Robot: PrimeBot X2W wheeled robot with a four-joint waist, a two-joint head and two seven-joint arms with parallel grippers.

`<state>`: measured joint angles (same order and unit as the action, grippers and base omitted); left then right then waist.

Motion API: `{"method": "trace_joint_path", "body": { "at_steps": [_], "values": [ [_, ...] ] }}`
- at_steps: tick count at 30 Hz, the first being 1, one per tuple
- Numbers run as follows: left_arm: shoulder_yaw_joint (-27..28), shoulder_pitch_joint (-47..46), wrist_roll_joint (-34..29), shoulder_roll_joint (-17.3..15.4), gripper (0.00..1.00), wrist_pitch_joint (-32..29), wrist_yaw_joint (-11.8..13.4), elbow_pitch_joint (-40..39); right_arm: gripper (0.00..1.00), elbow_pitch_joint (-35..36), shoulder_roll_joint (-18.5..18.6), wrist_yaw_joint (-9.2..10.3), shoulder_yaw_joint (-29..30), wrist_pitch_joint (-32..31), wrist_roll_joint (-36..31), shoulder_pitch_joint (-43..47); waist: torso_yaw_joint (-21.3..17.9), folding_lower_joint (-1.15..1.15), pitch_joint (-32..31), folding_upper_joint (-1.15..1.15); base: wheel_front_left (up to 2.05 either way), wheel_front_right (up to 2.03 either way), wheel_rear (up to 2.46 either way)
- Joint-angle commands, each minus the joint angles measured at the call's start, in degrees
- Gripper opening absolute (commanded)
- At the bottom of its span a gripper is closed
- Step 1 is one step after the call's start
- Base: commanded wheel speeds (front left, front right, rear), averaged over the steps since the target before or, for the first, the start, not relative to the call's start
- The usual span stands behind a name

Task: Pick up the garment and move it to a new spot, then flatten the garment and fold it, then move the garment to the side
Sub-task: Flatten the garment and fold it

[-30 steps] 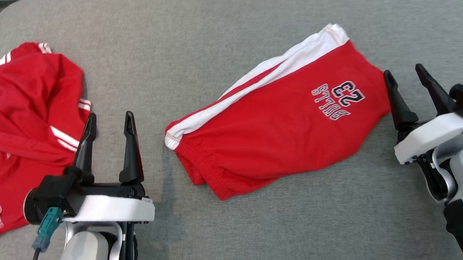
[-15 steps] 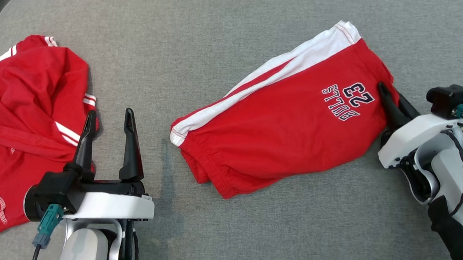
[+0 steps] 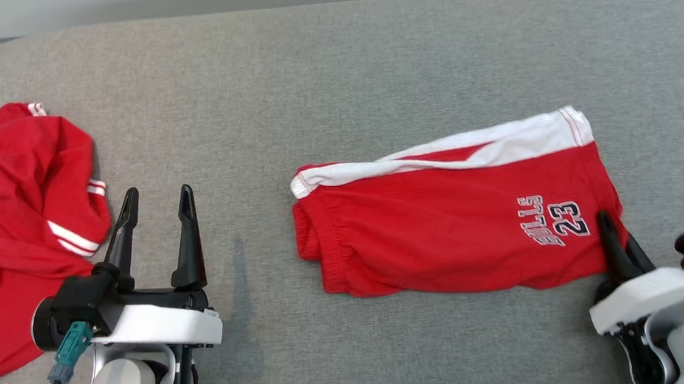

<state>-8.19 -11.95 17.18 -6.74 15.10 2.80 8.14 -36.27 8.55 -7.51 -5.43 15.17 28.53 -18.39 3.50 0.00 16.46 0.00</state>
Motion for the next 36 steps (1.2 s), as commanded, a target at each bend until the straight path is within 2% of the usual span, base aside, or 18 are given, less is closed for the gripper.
{"method": "trace_joint_path", "body": {
  "at_steps": [1, 9, 15, 20, 23, 24, 25, 31, 36],
  "values": [
    [0.28, 0.67, -0.03, -0.54, 1.0, 0.06, 0.21, -0.13, 0.0, 0.46, -0.19, 0.03, 1.27, -0.07, -0.2, 2.07, -1.07, 0.0, -0.85, 0.0, 0.0, 0.0, 0.0],
    [0.11, 1.61, 0.45, -1.16, 1.0, -0.54, 0.29, -0.43, 0.0, 4.5, -2.21, 0.02, 3.61, -0.03, -3.05, 3.65, -2.66, 0.0, -1.6, 0.0, 0.0, 0.0, 0.0],
    [-0.37, 2.18, 0.62, -1.32, 1.0, -1.04, 0.49, -0.55, 0.0, 11.63, -3.37, 0.02, 0.7, -2.31, -6.06, 1.91, -2.71, 0.0, -3.2, 0.0, 0.0, 0.0, 0.0],
    [-0.65, 3.0, 0.97, -1.22, 1.0, -1.37, 0.84, -0.69, 0.0, 19.17, -4.48, 0.01, -6.24, -7.59, -7.23, 0.3, -2.05, 0.0, -4.75, 0.0, 0.0, 0.0, 0.0],
    [-1.0, 3.25, 1.14, -1.01, 1.0, -1.52, 0.87, -0.56, 0.0, 22.06, -5.11, 0.02, -11.78, -9.98, -6.26, -0.79, -1.25, 0.0, -5.53, 0.0, 0.0, 0.0, 0.0],
    [-1.0, 3.25, 1.14, -1.01, 1.0, -1.52, 0.87, -0.56, 0.0, 22.06, -5.11, 0.02, -11.78, -9.98, -6.26, -0.79, -1.25, 0.0, -5.53, 0.0, 0.0, 0.0, 0.0],
    [-1.4, 3.04, 1.25, -0.78, 1.0, -1.54, 0.76, -0.5, 0.0, 22.6, -5.26, 0.02, -15.28, -11.13, -5.35, -1.26, -0.41, 0.0, -5.95, 0.0, 0.0, 0.0, 0.0],
    [-2.24, 3.01, 1.7, -0.29, 1.0, -1.4, 0.5, -0.02, 0.0, 19.97, -5.46, 0.01, -26.14, -12.31, -0.34, -1.25, 2.28, 0.0, -6.34, 0.0, 0.0, 0.0, 0.0],
    [-2.58, 3.31, 2.02, -0.02, 1.0, -1.04, 0.43, 0.56, 0.0, 15.61, -5.44, 0.01, -32.07, -11.37, 2.34, -1.86, 3.24, 0.0, -6.15, 0.0, 0.0, 0.0, 0.0]
  ]
}}
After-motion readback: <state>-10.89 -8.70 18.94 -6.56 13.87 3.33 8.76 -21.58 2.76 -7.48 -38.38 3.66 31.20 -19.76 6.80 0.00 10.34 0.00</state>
